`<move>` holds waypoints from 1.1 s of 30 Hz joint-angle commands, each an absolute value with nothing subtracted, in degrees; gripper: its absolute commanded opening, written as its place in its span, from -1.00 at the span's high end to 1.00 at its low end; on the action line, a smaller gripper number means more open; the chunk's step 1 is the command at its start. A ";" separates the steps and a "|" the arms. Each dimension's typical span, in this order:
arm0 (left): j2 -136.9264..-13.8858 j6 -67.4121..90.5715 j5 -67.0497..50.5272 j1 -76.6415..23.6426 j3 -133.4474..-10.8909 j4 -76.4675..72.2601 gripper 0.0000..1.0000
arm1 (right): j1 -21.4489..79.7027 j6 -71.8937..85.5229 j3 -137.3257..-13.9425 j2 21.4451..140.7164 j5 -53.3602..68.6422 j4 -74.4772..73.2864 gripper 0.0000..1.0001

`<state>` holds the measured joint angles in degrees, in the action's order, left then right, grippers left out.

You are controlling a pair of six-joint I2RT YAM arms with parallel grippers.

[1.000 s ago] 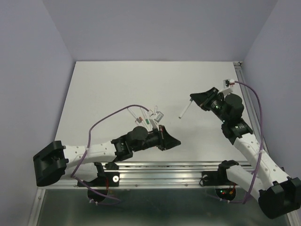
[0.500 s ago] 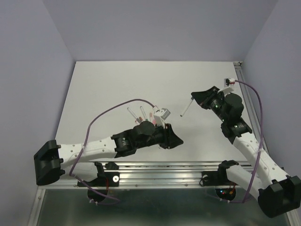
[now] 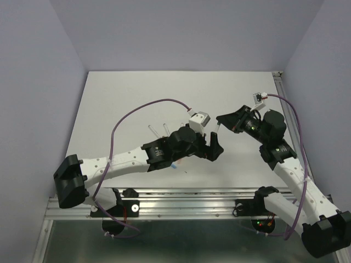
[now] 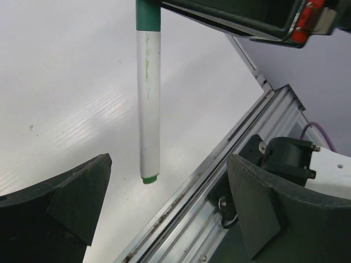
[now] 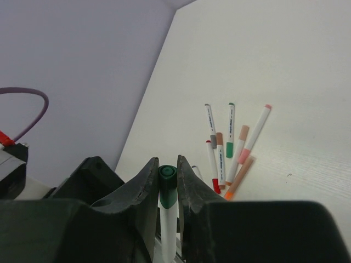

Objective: Open the pen caps

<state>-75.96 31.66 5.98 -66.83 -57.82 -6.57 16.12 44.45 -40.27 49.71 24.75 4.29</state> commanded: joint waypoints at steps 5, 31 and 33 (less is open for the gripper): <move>-77.87 26.89 3.61 -63.63 -62.40 -7.56 -0.67 | 16.26 47.90 -40.96 47.46 32.08 5.36 0.99; -81.82 28.30 -4.65 -60.82 -64.07 -10.46 0.10 | 16.35 42.36 -37.09 49.48 33.31 5.26 0.99; -82.44 28.30 -5.18 -60.65 -64.16 -10.72 0.25 | 16.35 42.98 -36.74 49.40 33.75 6.06 0.99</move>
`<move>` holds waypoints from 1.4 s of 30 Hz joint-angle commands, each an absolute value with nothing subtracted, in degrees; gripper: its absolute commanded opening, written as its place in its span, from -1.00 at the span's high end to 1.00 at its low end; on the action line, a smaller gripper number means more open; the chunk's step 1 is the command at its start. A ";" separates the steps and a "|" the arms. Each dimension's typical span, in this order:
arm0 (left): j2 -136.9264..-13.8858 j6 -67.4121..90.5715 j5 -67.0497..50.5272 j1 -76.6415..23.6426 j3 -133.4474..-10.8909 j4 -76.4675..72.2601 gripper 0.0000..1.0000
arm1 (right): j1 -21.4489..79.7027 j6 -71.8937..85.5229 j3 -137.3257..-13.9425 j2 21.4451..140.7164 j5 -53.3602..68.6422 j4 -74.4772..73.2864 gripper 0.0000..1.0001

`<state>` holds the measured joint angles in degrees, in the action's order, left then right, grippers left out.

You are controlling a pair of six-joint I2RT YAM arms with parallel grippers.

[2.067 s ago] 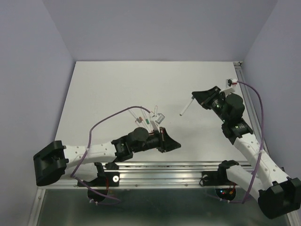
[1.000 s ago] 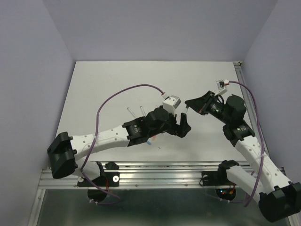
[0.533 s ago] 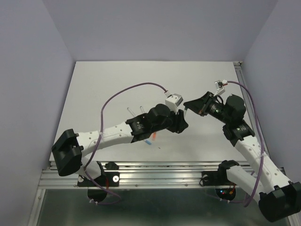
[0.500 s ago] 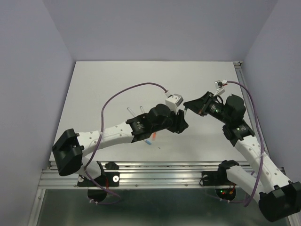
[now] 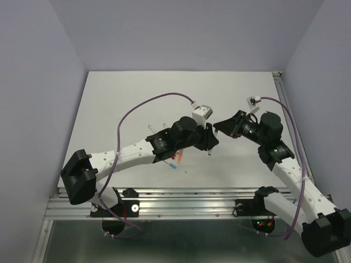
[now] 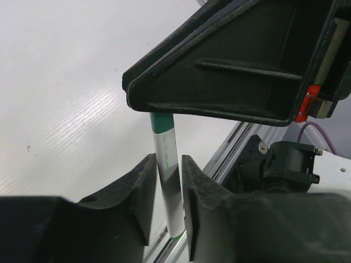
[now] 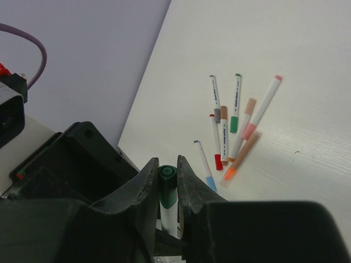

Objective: Open the pen caps

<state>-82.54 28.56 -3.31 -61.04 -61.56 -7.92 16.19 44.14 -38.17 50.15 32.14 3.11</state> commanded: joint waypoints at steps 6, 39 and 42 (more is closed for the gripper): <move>-83.50 29.18 -6.68 -60.64 -64.42 -11.16 1.00 | 16.35 43.86 -36.04 49.40 33.40 7.38 0.99; -78.49 38.13 -11.77 -60.64 -52.75 -24.60 1.00 | 16.52 43.15 -35.68 47.72 25.41 7.91 0.99; -76.47 41.39 -12.75 -61.35 -47.30 -27.33 1.00 | 16.44 42.89 -36.65 48.86 21.63 8.17 0.99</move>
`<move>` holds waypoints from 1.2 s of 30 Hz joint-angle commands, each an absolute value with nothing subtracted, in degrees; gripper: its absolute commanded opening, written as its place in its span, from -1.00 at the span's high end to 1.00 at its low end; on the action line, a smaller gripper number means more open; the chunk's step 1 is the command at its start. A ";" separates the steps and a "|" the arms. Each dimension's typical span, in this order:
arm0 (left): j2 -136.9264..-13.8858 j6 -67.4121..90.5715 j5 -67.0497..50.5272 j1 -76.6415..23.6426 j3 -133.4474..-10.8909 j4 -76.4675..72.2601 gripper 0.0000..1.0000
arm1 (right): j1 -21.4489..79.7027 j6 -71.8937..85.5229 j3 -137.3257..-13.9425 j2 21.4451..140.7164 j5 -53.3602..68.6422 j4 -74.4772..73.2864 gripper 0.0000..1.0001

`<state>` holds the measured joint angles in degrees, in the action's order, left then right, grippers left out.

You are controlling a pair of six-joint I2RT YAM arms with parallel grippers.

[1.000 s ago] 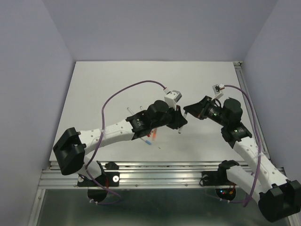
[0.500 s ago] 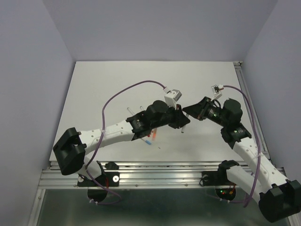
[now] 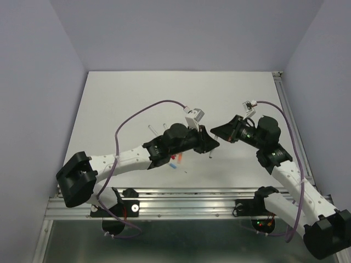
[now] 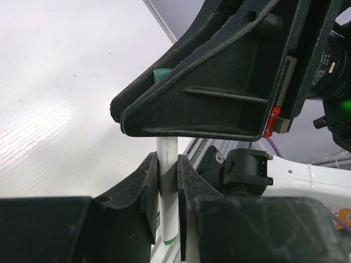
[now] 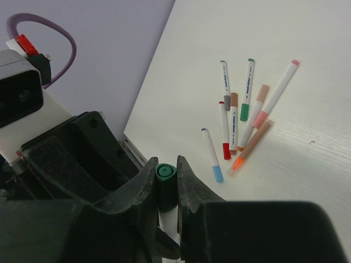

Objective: Open the pen caps

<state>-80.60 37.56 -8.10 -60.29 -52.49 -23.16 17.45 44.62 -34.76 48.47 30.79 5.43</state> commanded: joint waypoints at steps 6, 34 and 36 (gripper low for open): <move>-73.48 44.12 -12.30 -62.22 -41.66 -30.23 1.00 | 16.52 46.14 -35.51 51.33 23.11 14.50 0.99; -76.47 42.01 -8.00 -62.40 -50.71 -23.64 1.00 | 16.96 52.56 -34.45 50.01 32.26 15.56 0.31; -76.38 42.01 -7.82 -62.40 -50.63 -23.64 1.00 | 16.96 52.73 -34.54 50.01 32.69 15.56 0.34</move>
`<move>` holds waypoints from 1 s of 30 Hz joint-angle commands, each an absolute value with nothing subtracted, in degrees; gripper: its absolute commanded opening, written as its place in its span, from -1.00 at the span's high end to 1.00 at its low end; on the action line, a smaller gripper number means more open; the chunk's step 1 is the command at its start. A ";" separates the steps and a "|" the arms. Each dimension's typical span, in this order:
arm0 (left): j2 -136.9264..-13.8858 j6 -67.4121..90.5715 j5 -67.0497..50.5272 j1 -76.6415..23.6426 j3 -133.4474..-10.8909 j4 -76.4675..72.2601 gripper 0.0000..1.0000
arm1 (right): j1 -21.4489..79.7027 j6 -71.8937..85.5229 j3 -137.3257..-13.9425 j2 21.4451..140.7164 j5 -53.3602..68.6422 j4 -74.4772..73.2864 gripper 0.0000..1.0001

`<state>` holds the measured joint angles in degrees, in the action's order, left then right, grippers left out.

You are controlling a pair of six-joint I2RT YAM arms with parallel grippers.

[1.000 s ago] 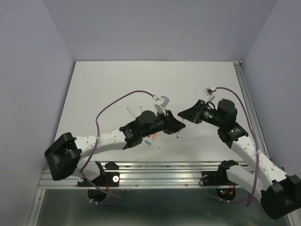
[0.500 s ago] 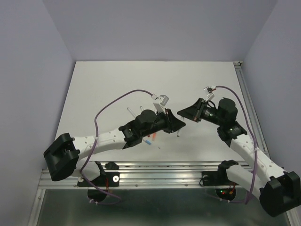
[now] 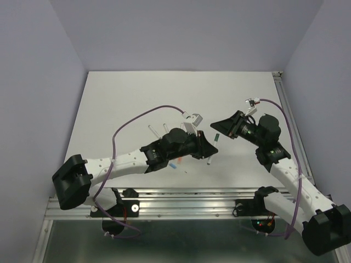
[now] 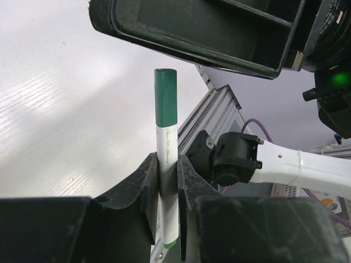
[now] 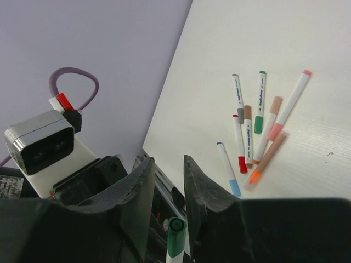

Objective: Open the pen caps

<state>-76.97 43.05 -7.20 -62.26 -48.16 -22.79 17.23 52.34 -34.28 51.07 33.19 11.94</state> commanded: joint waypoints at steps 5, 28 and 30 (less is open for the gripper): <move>-76.38 42.10 -7.30 -62.40 -50.97 -23.64 1.00 | 17.05 52.12 -34.45 49.83 33.40 13.01 0.16; -78.66 42.45 -6.24 -62.23 -53.61 -23.47 1.00 | 19.25 51.50 -32.61 48.07 35.68 9.49 0.13; -78.66 42.63 -6.15 -62.31 -53.53 -23.55 1.00 | 19.60 51.50 -32.43 48.43 35.51 9.67 0.20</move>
<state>-78.65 42.54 -6.37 -62.19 -50.83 -21.80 18.59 52.23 -33.69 48.38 34.30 8.91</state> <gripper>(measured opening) 0.245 0.423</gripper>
